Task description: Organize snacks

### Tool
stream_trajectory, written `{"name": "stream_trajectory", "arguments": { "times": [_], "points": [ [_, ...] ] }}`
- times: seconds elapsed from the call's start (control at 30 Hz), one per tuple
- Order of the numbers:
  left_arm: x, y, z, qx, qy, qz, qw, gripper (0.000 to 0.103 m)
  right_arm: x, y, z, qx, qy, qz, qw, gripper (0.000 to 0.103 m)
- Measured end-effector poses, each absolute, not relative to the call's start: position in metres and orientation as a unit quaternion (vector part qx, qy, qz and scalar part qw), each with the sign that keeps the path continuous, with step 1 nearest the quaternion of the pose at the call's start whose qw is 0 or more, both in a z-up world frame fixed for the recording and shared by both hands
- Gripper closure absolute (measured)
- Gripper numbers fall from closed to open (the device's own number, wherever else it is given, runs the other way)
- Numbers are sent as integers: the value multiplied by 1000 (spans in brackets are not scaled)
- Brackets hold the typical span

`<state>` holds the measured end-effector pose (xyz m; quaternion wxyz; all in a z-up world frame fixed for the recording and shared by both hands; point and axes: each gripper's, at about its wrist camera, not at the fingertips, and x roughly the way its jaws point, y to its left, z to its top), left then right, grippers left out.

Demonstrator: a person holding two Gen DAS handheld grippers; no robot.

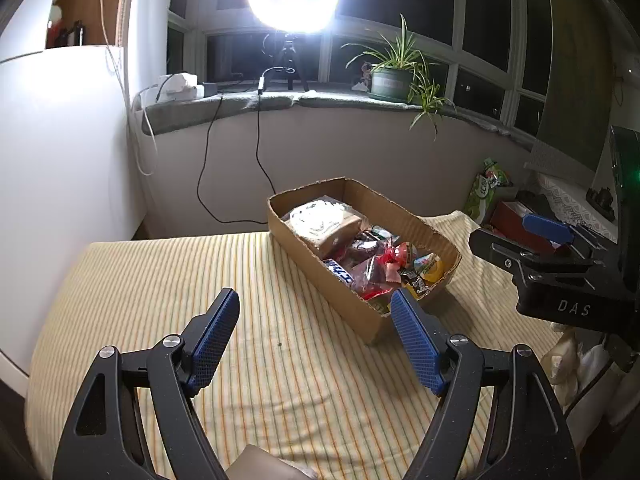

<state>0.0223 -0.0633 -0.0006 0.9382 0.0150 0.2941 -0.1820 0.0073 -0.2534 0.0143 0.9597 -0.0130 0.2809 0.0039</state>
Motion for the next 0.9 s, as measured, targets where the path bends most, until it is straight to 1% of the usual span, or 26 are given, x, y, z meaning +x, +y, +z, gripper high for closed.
{"name": "stream_trajectory", "arguments": {
  "times": [0.9],
  "points": [
    [20, -63, 0, 15, 289, -183, 940, 25, 4, -251, 14, -12, 282, 3, 959, 0]
  ]
}}
